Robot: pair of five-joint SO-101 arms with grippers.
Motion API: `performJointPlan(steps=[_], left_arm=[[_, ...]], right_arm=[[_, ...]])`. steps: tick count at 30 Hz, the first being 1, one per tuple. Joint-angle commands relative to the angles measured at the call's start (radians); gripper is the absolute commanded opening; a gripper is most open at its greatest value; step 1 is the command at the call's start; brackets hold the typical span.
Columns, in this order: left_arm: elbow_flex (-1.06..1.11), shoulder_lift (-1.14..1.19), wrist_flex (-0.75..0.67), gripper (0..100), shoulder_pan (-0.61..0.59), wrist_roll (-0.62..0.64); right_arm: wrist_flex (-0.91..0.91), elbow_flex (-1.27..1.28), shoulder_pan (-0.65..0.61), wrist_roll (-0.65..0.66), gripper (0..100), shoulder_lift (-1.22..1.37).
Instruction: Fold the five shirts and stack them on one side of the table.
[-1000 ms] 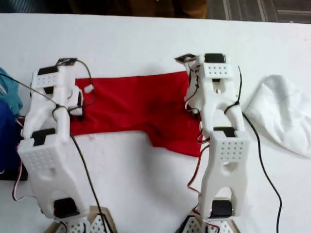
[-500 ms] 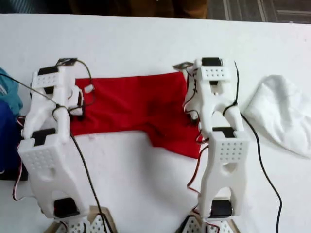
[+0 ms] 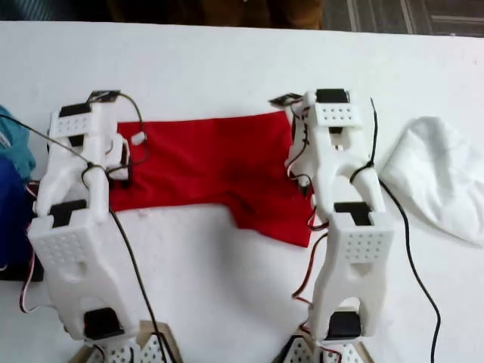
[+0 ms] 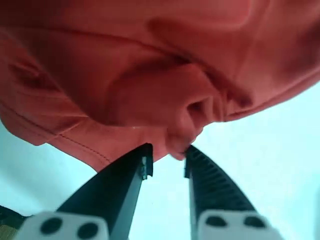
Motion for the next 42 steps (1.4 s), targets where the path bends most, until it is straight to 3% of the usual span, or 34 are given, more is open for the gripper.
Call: performJointPlan(steps=[1, 9, 17, 25, 31, 42], left_arm=[[0.004, 0.003, -0.012, 12, -0.003, 0.000], [0.004, 0.003, -0.012, 12, -0.003, 0.000], [0.004, 0.003, -0.012, 12, -0.003, 0.000], [0.004, 0.003, -0.012, 12, -0.003, 0.000], [0.004, 0.003, -0.012, 12, -0.003, 0.000], [0.004, 0.003, -0.012, 12, -0.003, 0.000]], right_arm=[[-0.007, -0.002, -0.008, -0.008, 1.3, -0.065], [-0.031, -0.014, -0.008, -0.008, 1.8, -0.073], [-0.050, -0.192, -0.048, -0.005, 1.8, -0.064], [-0.113, -0.212, -0.131, -0.006, 1.8, -0.065], [-0.211, -0.212, -0.127, -0.008, 1.8, -0.064], [-0.409, -0.210, -0.125, -0.199, 1.8, -0.016]])
